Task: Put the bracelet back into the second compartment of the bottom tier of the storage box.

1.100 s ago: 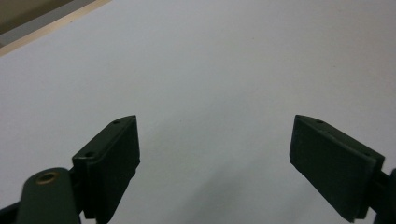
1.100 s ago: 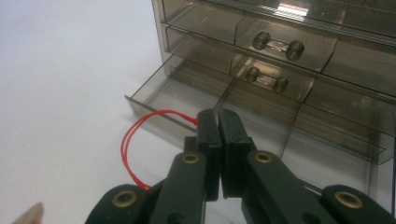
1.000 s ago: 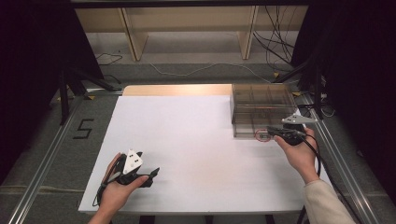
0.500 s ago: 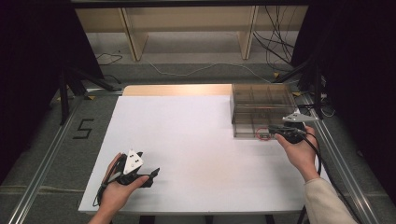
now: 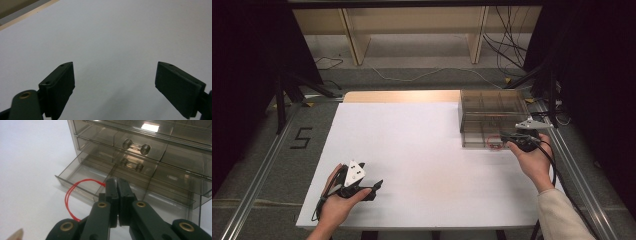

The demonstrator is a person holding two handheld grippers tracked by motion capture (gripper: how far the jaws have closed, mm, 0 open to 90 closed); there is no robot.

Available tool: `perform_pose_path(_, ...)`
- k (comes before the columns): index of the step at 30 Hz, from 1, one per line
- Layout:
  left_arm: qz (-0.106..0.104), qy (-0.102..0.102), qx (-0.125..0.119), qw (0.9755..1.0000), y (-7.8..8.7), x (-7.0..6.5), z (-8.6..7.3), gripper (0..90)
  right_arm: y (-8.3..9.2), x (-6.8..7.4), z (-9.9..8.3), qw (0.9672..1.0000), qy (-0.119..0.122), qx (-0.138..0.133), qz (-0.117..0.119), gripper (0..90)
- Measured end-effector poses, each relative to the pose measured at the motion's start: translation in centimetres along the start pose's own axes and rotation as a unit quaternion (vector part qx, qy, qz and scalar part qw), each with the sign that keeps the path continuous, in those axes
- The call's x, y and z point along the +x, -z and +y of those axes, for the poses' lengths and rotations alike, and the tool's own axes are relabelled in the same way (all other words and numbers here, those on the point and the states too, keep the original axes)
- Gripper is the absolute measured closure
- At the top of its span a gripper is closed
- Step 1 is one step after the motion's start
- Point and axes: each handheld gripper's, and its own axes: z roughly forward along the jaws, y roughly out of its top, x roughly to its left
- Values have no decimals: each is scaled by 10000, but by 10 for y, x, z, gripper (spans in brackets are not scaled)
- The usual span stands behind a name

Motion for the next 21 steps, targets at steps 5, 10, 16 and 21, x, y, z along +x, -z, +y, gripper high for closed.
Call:
perform_pose_path(5, 7, -17, 2, 10000, 0, 0, 0, 159, 1, -2, 2, 10000, -13, -12, -39, 889)
perform_pose_path(10, 6, -19, -3, 10000, 0, 0, 0, 159, -1, -3, 3, 10000, -50, 11, -45, 889)
perform_pose_path(16, -8, -5, -1, 10000, 0, 0, 0, 159, -2, -5, 4, 10000, -25, -14, -63, 889)
perform_pose_path(21, -4, -2, 2, 10000, 0, 0, 0, 159, -1, -7, 4, 9999, -69, 11, -92, 889)
